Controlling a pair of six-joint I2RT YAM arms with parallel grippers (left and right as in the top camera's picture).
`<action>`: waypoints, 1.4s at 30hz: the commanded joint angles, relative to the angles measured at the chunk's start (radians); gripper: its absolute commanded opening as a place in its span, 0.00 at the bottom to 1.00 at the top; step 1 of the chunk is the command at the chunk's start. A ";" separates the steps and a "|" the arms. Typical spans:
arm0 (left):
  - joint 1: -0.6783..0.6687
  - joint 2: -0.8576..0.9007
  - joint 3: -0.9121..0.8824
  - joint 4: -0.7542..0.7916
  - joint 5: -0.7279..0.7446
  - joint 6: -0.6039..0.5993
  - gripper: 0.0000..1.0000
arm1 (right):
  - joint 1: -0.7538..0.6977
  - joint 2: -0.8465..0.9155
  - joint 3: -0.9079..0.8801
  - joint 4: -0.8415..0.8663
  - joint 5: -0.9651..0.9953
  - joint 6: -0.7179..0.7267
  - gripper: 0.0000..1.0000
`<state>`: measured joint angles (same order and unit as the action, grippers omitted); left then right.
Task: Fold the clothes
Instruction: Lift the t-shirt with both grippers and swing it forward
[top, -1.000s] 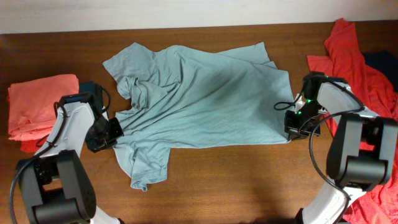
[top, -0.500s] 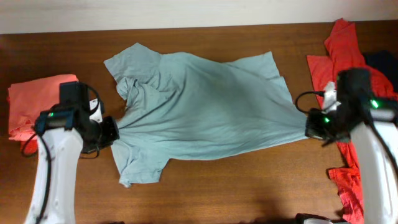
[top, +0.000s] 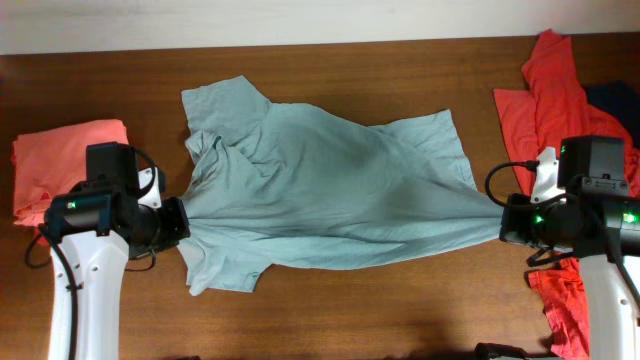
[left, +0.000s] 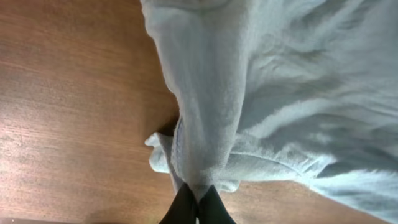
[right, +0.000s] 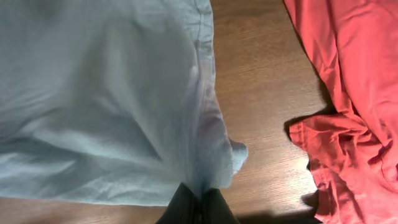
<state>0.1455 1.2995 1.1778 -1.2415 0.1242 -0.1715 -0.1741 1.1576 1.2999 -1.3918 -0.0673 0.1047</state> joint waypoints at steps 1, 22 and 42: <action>0.002 -0.018 -0.001 -0.010 0.011 0.020 0.00 | -0.005 -0.002 0.012 -0.011 0.032 0.007 0.04; 0.002 -0.636 0.065 0.199 0.015 0.020 0.00 | -0.003 -0.437 0.110 0.109 0.060 0.004 0.04; 0.000 -0.031 0.079 0.631 0.206 -0.015 0.00 | -0.002 0.256 0.174 0.294 -0.066 -0.073 0.04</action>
<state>0.1455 1.0908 1.2480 -0.7250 0.2123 -0.1715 -0.1741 1.2350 1.4330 -1.1320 -0.0647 0.0669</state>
